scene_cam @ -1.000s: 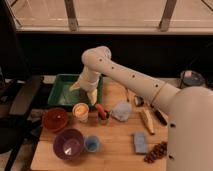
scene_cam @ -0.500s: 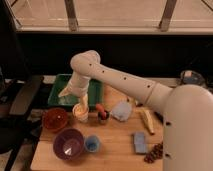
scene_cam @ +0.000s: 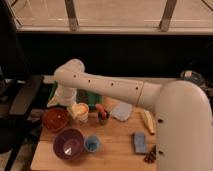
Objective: Stack bowls into tray
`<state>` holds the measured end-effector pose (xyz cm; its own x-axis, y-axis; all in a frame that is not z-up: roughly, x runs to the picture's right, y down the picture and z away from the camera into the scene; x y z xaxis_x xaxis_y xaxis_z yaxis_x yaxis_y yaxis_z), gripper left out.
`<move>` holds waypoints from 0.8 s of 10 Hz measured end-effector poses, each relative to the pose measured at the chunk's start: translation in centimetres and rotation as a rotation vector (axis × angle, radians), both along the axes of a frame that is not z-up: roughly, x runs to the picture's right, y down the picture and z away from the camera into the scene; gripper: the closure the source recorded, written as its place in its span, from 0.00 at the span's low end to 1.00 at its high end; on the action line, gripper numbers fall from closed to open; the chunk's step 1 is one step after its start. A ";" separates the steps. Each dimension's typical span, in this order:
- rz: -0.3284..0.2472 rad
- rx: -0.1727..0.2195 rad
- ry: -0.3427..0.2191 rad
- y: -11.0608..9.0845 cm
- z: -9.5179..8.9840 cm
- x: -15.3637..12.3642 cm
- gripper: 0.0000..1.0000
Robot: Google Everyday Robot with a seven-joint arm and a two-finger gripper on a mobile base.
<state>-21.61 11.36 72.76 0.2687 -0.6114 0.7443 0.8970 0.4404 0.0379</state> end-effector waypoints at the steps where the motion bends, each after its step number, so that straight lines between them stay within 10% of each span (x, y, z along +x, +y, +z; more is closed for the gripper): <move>1: 0.004 0.000 0.000 0.0 0.0 0.1 0.20; 8: 0.020 -0.036 0.030 1.9 2.8 0.0 0.20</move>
